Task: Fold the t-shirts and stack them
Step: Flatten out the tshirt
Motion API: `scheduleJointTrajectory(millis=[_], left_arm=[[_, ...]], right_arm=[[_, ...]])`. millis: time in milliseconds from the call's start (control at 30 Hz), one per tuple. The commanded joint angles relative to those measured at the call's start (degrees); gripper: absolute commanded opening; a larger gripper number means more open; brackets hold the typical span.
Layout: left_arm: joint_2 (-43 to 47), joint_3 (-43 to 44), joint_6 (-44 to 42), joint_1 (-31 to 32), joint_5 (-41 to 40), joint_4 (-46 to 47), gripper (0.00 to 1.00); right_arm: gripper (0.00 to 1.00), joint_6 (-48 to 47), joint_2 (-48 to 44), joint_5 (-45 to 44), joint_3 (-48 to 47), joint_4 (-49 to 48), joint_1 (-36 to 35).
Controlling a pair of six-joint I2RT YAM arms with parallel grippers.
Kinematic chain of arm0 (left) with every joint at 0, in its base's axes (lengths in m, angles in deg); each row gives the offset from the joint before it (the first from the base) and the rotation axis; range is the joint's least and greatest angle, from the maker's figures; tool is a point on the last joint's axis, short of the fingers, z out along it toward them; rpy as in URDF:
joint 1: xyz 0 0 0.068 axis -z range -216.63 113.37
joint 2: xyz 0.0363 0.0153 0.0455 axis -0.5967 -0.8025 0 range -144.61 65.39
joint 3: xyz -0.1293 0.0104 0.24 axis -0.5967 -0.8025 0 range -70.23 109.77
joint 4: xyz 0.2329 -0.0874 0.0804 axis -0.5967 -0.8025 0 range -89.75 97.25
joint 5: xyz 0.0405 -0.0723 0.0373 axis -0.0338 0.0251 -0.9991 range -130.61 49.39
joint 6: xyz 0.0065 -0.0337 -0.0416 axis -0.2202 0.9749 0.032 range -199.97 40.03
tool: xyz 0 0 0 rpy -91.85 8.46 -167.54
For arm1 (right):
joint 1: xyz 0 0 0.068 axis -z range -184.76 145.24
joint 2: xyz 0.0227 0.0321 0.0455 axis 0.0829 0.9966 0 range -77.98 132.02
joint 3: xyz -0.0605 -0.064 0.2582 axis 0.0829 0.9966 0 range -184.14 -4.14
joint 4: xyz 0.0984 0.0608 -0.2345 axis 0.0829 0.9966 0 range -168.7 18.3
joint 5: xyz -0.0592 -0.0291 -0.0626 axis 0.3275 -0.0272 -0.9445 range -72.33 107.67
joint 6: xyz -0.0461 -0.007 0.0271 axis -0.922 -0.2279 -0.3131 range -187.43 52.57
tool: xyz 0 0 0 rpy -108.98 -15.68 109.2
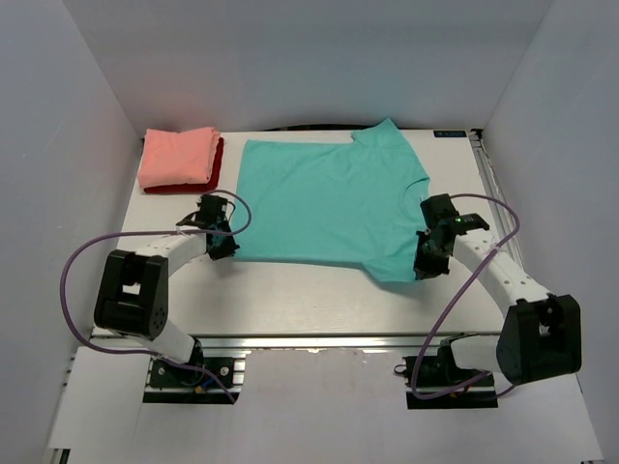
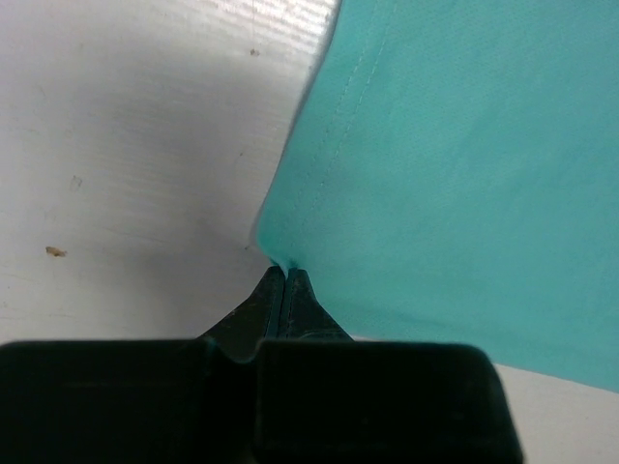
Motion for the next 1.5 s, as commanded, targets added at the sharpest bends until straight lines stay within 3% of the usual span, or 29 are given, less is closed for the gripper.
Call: scheduleJointTrajectory(millis=[0, 467, 1133, 1467], left_arm=[[0.6, -2.2, 0.1, 0.4, 0.6, 1.1, 0.00], [2.5, -7.3, 1.4, 1.4, -0.2, 0.8, 0.00], [13.4, -10.0, 7.4, 2.4, -5.5, -9.1, 0.00], [18.4, -12.3, 12.0, 4.6, -5.5, -11.3, 0.00]], right_arm=[[0.00, 2.6, -0.9, 0.3, 2.0, 3.1, -0.6], [0.00, 8.9, 0.6, 0.8, 11.9, 1.0, -6.5], [0.00, 10.9, -0.7, -4.0, 11.3, -0.2, -8.5], [0.00, 11.0, -1.6, -2.2, 12.1, 0.2, -8.8]])
